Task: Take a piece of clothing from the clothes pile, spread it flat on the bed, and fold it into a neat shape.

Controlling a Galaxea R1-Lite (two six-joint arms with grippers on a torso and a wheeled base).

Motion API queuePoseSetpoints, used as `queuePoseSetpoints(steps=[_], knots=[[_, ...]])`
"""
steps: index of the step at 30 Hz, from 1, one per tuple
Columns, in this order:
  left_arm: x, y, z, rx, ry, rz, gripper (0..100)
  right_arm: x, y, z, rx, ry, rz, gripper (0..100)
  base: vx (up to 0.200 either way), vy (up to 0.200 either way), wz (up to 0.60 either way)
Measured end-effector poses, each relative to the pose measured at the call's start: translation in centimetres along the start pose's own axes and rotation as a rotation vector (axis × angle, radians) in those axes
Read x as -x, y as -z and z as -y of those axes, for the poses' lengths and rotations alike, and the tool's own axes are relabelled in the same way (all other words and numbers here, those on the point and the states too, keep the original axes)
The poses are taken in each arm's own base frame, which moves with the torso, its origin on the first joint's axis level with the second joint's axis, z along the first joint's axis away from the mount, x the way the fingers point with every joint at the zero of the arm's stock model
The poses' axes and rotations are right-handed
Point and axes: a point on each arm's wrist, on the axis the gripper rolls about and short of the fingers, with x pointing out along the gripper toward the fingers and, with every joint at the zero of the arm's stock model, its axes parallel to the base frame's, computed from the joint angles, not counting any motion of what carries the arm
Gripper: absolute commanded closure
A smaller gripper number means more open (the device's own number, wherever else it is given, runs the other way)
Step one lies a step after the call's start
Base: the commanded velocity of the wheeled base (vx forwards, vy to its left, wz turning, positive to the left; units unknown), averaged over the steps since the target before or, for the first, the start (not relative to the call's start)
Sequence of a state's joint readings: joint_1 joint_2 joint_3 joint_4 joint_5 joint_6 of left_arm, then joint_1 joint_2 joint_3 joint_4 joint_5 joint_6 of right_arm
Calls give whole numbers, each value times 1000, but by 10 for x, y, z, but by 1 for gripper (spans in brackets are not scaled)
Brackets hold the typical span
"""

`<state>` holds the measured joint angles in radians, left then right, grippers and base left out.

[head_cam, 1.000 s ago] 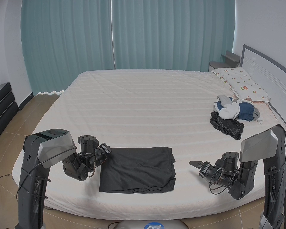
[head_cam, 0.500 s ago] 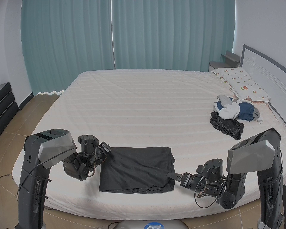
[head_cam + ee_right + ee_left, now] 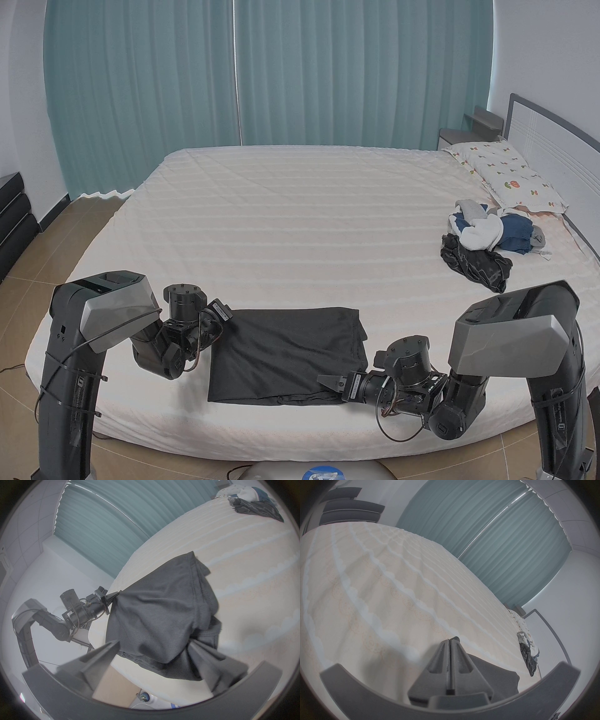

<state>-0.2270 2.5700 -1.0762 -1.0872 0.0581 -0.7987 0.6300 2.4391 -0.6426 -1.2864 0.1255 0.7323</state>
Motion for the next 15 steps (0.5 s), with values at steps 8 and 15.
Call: queuePoseSetpoints(steps=[8, 15], knots=[[0, 0, 0, 0, 0, -1, 100, 3, 6, 4, 38, 41, -27, 100, 0, 0, 0], [0, 1, -1, -1, -1, -2, 100, 10, 8, 9, 51, 72, -50, 100, 0, 0, 0]])
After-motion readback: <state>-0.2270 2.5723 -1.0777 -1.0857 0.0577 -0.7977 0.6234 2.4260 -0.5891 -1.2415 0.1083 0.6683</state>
